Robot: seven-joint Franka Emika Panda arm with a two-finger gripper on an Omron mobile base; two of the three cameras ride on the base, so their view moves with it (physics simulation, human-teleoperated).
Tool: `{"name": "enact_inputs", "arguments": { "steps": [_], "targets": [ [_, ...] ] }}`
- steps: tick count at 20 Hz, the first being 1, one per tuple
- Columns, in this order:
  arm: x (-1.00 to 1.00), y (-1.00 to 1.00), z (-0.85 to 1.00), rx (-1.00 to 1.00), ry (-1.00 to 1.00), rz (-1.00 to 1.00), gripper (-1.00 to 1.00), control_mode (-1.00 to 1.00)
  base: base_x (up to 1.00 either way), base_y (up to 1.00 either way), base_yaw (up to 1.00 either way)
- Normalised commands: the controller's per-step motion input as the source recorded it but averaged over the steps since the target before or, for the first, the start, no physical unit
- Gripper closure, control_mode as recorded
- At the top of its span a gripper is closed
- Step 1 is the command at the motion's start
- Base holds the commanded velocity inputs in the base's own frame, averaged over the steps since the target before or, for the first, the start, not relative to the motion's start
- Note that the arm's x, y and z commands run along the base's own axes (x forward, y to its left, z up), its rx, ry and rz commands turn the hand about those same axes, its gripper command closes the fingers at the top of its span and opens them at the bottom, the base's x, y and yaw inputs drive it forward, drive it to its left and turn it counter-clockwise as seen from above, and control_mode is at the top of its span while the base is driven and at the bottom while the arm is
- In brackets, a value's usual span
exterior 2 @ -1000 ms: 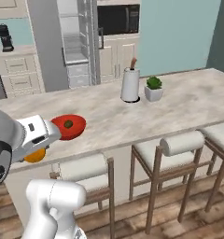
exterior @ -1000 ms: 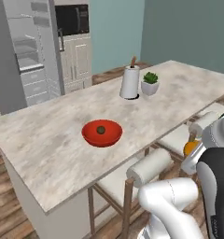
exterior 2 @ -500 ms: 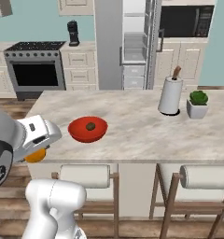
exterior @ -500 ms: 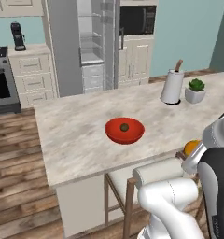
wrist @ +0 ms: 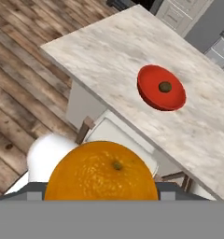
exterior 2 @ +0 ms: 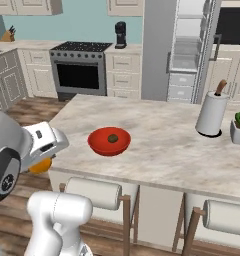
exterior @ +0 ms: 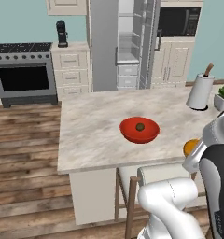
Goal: Retrieve the kiwi and orange from the fridge and place them into the bowl on the dining table.
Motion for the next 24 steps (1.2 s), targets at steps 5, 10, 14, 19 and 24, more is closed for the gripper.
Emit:
{"name": "enact_inputs", "arguments": {
  "steps": [5,10,14,19,24],
  "targets": [
    [1.0,-0.25,-0.05,0.0,0.07,0.17,1.0,-1.0,0.0,0.0,0.0],
    [1.0,-0.35,-0.05,0.0,0.05,0.07,1.0,-1.0,0.0,0.0,0.0],
    [1.0,-0.22,-0.09,0.0,0.09,0.04,1.0,-1.0,0.0,0.0,0.0],
    [1.0,0.0,-0.25,0.0,0.11,0.02,1.0,-1.0,0.0,0.0,0.0],
    [1.0,0.04,-0.45,-0.03,0.09,0.0,1.0,-1.0,0.0,0.0,0.0]
  ]
}}
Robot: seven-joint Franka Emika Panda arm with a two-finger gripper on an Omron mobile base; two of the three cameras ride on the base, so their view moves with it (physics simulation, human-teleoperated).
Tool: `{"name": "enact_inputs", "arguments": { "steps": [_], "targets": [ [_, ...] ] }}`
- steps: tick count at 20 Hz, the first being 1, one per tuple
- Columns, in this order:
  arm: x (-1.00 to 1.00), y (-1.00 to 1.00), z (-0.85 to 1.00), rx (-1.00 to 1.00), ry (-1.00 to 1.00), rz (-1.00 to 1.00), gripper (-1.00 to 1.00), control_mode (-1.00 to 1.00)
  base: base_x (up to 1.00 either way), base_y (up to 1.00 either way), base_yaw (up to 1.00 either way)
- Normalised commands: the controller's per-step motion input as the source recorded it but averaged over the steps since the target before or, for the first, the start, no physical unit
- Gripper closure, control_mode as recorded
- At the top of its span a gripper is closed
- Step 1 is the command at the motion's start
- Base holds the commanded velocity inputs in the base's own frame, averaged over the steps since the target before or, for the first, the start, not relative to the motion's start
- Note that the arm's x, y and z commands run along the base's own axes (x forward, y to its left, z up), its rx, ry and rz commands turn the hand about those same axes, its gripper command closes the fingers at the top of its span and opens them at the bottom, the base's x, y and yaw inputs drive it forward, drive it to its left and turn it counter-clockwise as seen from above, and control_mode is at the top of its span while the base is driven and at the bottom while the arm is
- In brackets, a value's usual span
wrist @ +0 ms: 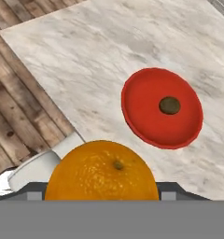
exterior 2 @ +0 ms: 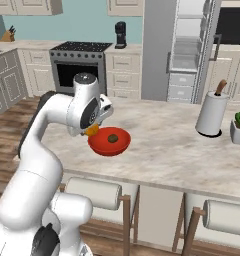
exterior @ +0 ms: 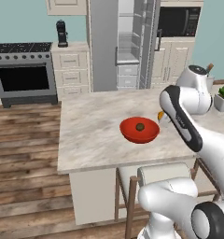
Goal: Retrieve the kiwi and orange from the fridge and place them into the bowl on the dining table.
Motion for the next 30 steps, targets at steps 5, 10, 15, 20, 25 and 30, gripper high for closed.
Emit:
{"name": "enact_inputs", "arguments": {
  "steps": [5,10,15,20,25,30],
  "targets": [
    [0.83,0.04,-0.45,-0.05,0.15,-0.03,1.0,-1.0,0.0,0.0,0.0],
    [0.5,0.0,-0.51,-0.06,0.11,-0.12,1.0,-1.0,0.0,0.0,0.0],
    [0.42,0.0,-0.46,-0.05,0.03,-0.11,1.0,-1.0,0.0,0.0,0.0],
    [0.35,0.0,-0.41,-0.03,0.0,-0.09,1.0,-1.0,0.0,0.0,0.0],
    [0.16,0.0,-0.32,-0.01,0.0,-0.07,1.0,-1.0,0.0,0.0,0.0],
    [0.05,0.0,-0.24,0.0,0.0,-0.04,1.0,-1.0,0.0,0.0,0.0]
  ]
}}
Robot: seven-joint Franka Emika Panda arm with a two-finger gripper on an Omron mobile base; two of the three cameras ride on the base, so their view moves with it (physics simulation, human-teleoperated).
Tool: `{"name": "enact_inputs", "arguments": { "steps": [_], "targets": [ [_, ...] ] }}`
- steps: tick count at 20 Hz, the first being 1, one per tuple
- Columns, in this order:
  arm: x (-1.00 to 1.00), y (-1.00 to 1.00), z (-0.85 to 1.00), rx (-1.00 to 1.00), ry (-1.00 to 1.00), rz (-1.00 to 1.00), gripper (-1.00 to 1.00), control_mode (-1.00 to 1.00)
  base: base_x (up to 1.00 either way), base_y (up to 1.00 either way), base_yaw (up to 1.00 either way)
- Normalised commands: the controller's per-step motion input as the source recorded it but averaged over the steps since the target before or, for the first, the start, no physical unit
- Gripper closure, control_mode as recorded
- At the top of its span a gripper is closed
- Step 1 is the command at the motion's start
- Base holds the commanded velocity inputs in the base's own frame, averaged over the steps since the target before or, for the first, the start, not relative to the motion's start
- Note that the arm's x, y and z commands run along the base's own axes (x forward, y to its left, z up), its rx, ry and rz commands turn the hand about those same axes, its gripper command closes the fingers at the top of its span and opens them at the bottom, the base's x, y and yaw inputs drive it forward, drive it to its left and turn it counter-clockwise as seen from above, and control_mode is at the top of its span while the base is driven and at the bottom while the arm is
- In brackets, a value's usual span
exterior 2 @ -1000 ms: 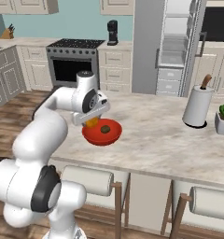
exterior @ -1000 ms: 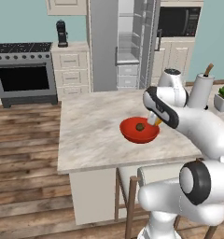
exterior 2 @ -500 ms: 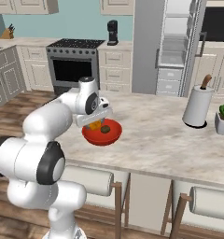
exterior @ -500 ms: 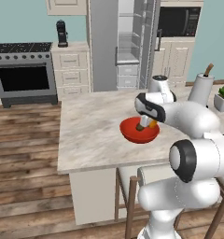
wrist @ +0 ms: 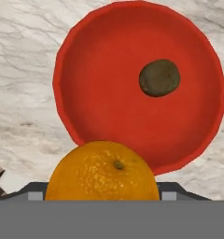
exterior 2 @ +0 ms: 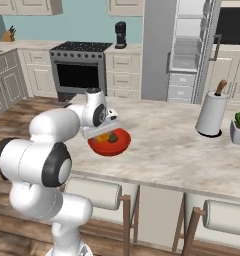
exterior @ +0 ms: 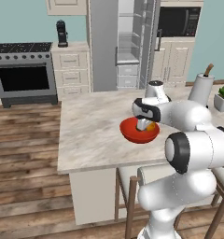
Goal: Retrieve the kiwi and orange from the fridge and place them into the bowl on the dining table.
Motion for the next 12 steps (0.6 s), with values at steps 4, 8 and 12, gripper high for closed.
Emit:
{"name": "enact_inputs", "arguments": {
  "steps": [4,8,12],
  "targets": [
    [0.09,0.0,-0.24,0.0,0.0,-0.02,1.0,-1.0,0.0,0.0,0.0],
    [0.13,0.0,-0.23,0.0,0.0,-0.02,1.0,-1.0,0.0,0.0,0.0],
    [0.48,0.0,-0.17,0.0,-0.01,0.0,1.0,-1.0,0.0,0.0,0.0]
  ]
}}
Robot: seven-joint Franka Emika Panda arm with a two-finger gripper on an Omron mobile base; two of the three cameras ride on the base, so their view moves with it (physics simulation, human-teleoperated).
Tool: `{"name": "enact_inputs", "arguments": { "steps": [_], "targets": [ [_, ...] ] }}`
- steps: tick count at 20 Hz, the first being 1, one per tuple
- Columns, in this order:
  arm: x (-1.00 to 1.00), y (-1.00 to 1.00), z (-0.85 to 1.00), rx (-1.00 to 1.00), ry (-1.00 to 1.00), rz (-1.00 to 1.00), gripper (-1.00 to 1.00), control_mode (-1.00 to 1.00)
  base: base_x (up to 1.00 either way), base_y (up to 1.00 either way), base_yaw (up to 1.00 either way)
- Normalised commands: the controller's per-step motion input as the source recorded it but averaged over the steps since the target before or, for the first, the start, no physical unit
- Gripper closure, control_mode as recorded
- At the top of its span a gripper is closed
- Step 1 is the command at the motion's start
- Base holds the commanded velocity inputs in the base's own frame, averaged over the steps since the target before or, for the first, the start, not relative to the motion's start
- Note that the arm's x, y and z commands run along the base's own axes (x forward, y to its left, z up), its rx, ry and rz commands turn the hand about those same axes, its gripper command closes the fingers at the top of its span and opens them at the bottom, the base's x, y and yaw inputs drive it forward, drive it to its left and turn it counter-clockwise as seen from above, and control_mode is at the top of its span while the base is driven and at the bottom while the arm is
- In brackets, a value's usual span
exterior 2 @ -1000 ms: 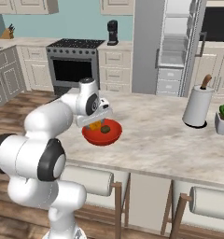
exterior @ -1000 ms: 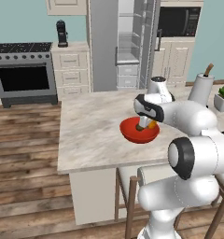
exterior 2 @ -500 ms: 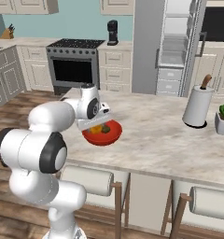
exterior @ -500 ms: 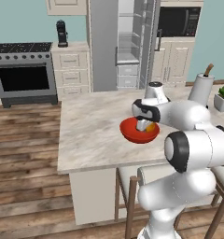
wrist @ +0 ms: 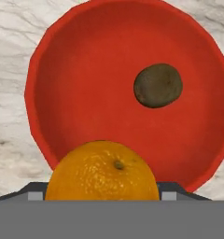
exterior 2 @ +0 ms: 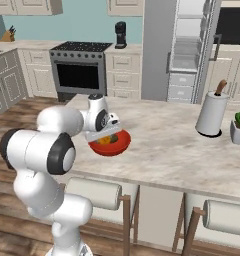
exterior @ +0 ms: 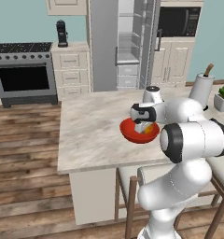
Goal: Retrieve the kiwi and orange from the fridge and place them into the bowl on the dining table.
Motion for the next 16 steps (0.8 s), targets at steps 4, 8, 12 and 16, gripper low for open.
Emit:
{"name": "enact_inputs", "arguments": {
  "steps": [4,8,12,16],
  "targets": [
    [0.69,0.0,-0.12,0.0,-0.03,0.0,1.0,-1.0,0.0,0.0,0.0],
    [0.47,0.0,-0.17,0.0,-0.01,0.0,1.0,-1.0,0.0,0.0,0.0],
    [0.01,0.0,-0.43,0.0,0.0,0.0,-1.0,-1.0,0.0,0.0,0.0],
    [0.0,0.0,-0.47,0.0,0.0,0.0,-1.0,-1.0,0.0,0.0,0.0]
  ]
}}
